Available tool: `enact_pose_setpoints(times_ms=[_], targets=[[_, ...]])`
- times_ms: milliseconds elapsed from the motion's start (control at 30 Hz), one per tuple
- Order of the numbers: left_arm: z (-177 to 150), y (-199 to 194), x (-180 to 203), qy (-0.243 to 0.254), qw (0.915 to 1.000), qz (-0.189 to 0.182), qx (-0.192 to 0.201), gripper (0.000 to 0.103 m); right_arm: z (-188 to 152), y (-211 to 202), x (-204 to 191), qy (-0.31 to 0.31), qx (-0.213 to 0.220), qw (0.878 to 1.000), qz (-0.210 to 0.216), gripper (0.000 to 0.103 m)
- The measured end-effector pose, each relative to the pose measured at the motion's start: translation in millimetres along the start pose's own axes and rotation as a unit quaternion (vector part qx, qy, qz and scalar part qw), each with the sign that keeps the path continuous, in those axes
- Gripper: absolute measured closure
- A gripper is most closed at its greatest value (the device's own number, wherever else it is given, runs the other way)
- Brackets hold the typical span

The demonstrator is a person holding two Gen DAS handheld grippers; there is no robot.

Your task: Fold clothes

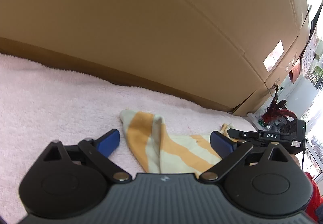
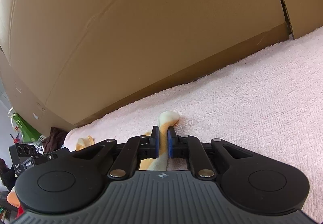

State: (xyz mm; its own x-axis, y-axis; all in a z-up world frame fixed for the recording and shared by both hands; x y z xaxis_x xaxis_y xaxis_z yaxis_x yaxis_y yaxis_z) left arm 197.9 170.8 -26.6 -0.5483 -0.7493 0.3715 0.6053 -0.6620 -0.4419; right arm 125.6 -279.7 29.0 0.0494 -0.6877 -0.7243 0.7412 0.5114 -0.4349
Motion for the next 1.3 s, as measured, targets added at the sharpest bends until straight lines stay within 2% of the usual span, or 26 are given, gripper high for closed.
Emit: enact_pose_setpoints(times_ms=[67, 167, 267, 367, 467, 633, 733, 800, 867, 900, 967, 1000, 1033, 1067, 1300], targets=[[2.5, 3.4, 0.8, 0.008, 0.9999, 0.007, -0.003, 0.024, 1.4, 4.6, 2.5, 0.002, -0.001, 1.0, 0.001, 0.094], [6.2, 8.4, 2.1, 0.02, 0.9996, 0.017, -0.008, 0.039, 2.5, 6.4, 5.5, 0.012, -0.002, 1.0, 0.007, 0.094], [9.2, 12.0, 0.9, 0.024, 0.9994, 0.023, -0.01, 0.046, 3.6, 5.5, 10.7, 0.029, -0.004, 0.999, 0.018, 0.094], [6.7, 7.0, -18.2, -0.03, 0.9995, -0.006, 0.001, 0.055, 4.1, 3.7, 12.0, 0.035, -0.004, 0.999, 0.024, 0.094], [4.5, 5.6, -29.4, -0.068, 0.9975, -0.016, 0.007, 0.065, 3.9, 2.4, 11.6, 0.036, -0.004, 0.999, 0.026, 0.093], [4.1, 8.1, -21.8, -0.052, 0.9985, -0.016, 0.005, 0.066, 1.6, 1.7, 4.3, 0.022, -0.002, 0.999, 0.039, 0.074], [3.7, 9.5, -20.1, -0.05, 0.9986, -0.016, 0.001, 0.067, 0.1, 2.4, 0.8, 0.02, 0.006, 0.999, 0.036, 0.07], [3.6, 10.6, -19.4, -0.051, 0.9986, -0.015, -0.003, 0.075, -0.7, 3.3, -1.4, 0.018, 0.01, 0.999, 0.034, 0.068], [3.8, 12.9, -20.6, -0.055, 0.9984, -0.011, -0.008, 0.091, -1.4, 4.6, -3.6, 0.015, 0.012, 0.999, 0.032, 0.065], [3.9, 13.8, -20.3, -0.054, 0.9985, -0.008, -0.009, 0.094, -1.7, 5.3, -4.7, 0.014, 0.013, 0.999, 0.032, 0.064], [4.5, 12.9, -16.5, -0.041, 0.9991, -0.001, -0.007, 0.096, -1.8, 5.9, -5.3, 0.012, 0.012, 0.999, 0.028, 0.065], [4.6, 12.0, -14.6, -0.035, 0.9994, 0.002, -0.004, 0.096, -1.7, 6.4, -5.6, 0.01, 0.011, 1.0, 0.025, 0.074], [4.8, 11.1, -12.7, -0.028, 0.9996, 0.005, -0.002, 0.097, -1.3, 7.4, -5.7, 0.007, 0.006, 1.0, 0.016, 0.09], [5.0, 10.2, -10.7, -0.022, 0.9997, 0.008, 0.001, 0.098, -1.1, 7.7, -4.9, 0.007, 0.004, 1.0, 0.013, 0.094], [6.4, 5.0, 0.1, 0.017, 0.9994, 0.027, 0.016, 0.099, -2.0, 3.6, -4.8, 0.0, 0.013, 1.0, 0.027, 0.095]])
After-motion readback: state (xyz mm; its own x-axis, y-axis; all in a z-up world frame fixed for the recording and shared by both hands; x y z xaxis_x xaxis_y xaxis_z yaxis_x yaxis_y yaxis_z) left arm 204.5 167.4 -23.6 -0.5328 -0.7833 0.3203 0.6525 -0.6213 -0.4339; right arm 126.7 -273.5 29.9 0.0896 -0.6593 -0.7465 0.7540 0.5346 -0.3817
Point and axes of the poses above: each gripper's, at about its wrist camera, not at the fingertips, and y roughly the way its jaws point, x to its right, z to its top, the point moved 1 cm from there along y, roughly the way its jaws point, and after that the axes turned 9 degrees about y, right-handed, at the moved point
